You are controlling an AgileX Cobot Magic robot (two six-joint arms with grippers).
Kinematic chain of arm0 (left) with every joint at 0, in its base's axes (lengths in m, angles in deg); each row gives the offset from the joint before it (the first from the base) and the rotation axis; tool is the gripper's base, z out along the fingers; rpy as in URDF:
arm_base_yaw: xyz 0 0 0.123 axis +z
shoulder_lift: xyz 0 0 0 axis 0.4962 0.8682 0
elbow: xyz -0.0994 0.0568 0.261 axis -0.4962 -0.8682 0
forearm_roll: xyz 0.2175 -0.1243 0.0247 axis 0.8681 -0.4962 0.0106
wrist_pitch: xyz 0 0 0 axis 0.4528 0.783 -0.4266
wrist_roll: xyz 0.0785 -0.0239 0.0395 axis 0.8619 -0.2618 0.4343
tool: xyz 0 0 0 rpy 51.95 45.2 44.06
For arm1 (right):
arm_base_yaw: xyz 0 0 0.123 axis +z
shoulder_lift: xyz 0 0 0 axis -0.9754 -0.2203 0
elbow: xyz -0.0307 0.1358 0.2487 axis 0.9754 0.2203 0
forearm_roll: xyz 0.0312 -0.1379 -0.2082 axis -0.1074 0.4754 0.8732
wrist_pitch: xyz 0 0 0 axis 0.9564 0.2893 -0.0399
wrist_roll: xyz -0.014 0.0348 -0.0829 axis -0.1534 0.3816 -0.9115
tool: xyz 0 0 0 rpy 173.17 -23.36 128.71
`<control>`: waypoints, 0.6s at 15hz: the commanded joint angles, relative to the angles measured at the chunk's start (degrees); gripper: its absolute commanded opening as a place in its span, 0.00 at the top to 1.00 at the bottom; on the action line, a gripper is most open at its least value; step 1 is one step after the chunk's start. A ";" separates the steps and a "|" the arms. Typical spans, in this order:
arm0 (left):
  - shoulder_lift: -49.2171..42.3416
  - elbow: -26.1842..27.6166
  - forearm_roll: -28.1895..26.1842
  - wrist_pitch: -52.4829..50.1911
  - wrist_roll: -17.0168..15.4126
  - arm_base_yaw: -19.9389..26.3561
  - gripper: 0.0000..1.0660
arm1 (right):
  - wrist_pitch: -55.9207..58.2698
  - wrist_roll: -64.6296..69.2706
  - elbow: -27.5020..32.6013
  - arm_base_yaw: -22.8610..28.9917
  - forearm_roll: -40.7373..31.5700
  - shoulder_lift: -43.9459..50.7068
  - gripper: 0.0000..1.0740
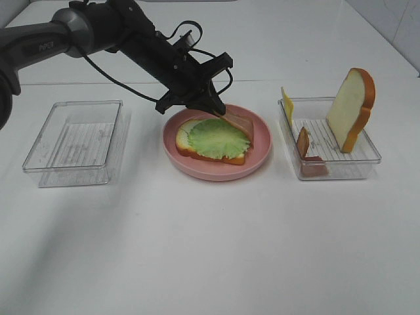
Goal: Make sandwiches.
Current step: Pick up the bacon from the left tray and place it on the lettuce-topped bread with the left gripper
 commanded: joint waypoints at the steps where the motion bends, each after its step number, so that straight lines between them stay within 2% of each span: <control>1: -0.46 0.06 6.65 2.12 -2.86 -0.17 1.00 | -0.29 -0.23 0.23 -0.29 0.17 1.60 0.08; 3: -0.63 0.06 11.46 2.64 -4.76 -0.17 1.00 | -0.29 -0.23 0.23 -0.29 0.17 1.60 0.08; 5: -0.63 0.06 14.84 3.50 -4.93 -0.17 1.00 | -0.29 -0.23 0.23 -0.29 0.17 1.60 0.08; 8: -0.63 0.06 15.24 2.92 -4.87 -0.17 1.00 | -0.29 -0.23 0.23 -0.29 0.17 1.60 0.08; 9: -0.63 0.06 15.24 2.75 -4.87 -0.17 0.93 | -0.29 -0.23 0.23 -0.29 0.17 1.60 0.08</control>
